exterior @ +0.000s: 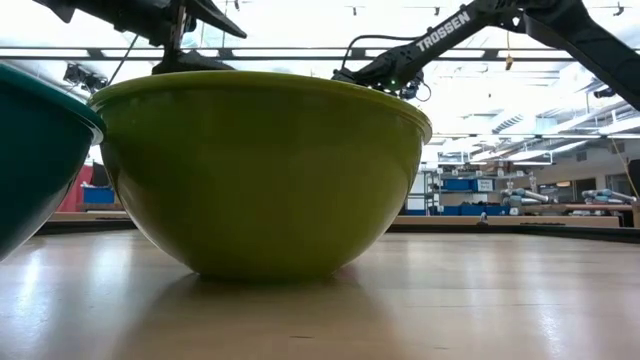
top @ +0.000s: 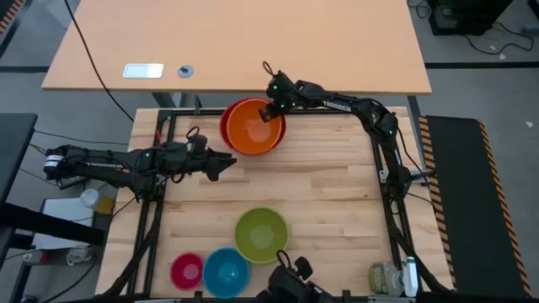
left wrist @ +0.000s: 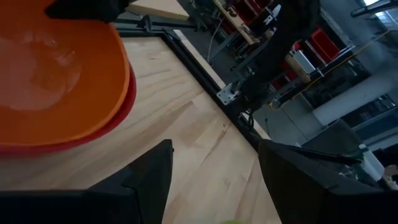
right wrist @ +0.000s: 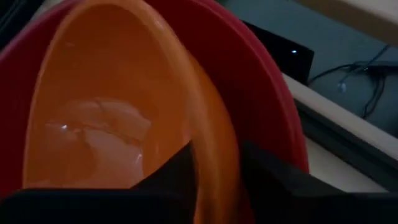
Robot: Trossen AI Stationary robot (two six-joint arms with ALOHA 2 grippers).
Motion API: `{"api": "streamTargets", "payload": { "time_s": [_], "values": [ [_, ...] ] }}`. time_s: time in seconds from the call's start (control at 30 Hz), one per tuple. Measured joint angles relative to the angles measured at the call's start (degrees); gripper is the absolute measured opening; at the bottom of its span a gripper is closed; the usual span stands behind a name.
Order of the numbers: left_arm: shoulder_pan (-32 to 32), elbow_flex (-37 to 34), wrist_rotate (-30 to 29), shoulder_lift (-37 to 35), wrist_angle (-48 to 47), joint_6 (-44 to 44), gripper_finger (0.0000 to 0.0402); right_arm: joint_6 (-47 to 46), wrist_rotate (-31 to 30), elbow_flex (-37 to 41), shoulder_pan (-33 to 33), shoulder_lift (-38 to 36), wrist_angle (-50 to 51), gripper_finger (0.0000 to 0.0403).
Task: Nest bowls inside each other by size order
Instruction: Stack the orange bowl on the red bowl, then stack the green bowl on the orange bowl
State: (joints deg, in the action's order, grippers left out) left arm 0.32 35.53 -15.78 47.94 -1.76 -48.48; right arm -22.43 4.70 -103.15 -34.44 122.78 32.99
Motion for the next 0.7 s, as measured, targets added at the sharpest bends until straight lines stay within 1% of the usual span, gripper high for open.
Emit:
{"api": "streamTargets", "payload": {
  "time_s": [0.13,0.23,0.3,0.5,0.63,0.7],
  "values": [
    [0.0,0.0,0.0,0.0,1.2,0.2,0.0240,1.2,-0.7,0.0,-0.4,-0.2,0.3,0.0175],
    [0.0,0.0,0.0,0.0,1.3,0.2,0.0240,1.5,-0.9,0.0,-0.9,-0.8,1.2,0.0187],
    [0.0,0.0,0.0,0.0,1.2,0.3,0.0240,1.5,-1.8,0.0,-1.0,-1.0,2.1,0.0189],
    [0.0,0.0,0.0,0.0,1.3,0.3,0.0240,3.3,-8.8,-0.1,-0.9,-2.5,4.7,0.0188],
    [0.0,0.0,0.0,0.0,1.5,0.3,0.0240,4.8,-9.2,-2.1,-1.0,-3.0,5.1,0.0188],
    [0.0,0.0,0.0,0.0,1.6,0.5,0.0240,5.7,-9.8,-4.5,-0.9,-3.0,7.9,0.0188]
  ]
}}
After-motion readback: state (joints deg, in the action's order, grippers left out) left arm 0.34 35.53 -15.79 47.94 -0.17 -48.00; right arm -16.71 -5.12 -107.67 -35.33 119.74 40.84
